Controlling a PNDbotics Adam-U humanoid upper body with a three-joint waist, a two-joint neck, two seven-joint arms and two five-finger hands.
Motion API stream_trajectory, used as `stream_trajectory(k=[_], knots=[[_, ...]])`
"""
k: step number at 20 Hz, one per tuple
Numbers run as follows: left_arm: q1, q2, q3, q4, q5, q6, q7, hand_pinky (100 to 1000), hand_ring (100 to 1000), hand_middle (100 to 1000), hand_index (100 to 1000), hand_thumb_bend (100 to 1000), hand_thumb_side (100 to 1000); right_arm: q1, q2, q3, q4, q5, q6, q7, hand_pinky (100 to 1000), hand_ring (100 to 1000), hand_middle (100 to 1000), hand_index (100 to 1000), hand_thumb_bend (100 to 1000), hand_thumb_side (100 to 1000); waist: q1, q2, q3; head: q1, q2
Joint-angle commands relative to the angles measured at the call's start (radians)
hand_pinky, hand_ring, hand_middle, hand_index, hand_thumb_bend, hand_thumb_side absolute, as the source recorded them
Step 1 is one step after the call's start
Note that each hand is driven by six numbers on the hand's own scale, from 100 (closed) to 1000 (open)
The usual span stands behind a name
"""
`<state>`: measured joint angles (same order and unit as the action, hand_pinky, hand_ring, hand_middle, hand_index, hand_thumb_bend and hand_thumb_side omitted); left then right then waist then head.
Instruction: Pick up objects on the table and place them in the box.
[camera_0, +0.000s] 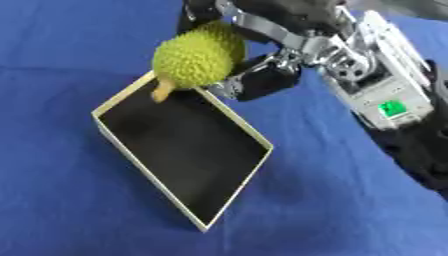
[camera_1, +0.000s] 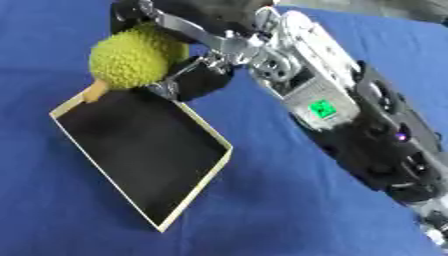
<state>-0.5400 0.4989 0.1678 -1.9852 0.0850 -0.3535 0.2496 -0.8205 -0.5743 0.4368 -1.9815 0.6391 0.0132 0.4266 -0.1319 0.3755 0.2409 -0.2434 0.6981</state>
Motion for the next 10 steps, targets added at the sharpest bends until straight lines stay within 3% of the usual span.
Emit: stream_trajectory(k=[1, 10], knots=[[-0.01, 0.016, 0.002, -0.015, 0.005, 0.0, 0.001, 647, 605, 540, 654, 100, 155, -0.002, 0.011, 0.009, -0.018, 0.011, 0.01, 0.031, 566, 537, 504, 626, 176, 100, 0.011, -0.025, 0.003, 0.001, 0.007], [-0.009, 0.014, 0.002, -0.015, 0.007, 0.002, -0.002, 647, 605, 540, 654, 100, 159, 0.014, 0.045, 0.074, -0.006, 0.069, -0.005, 0.116, 590, 569, 522, 657, 199, 100, 0.007, -0.025, 0.009, -0.003, 0.007]])
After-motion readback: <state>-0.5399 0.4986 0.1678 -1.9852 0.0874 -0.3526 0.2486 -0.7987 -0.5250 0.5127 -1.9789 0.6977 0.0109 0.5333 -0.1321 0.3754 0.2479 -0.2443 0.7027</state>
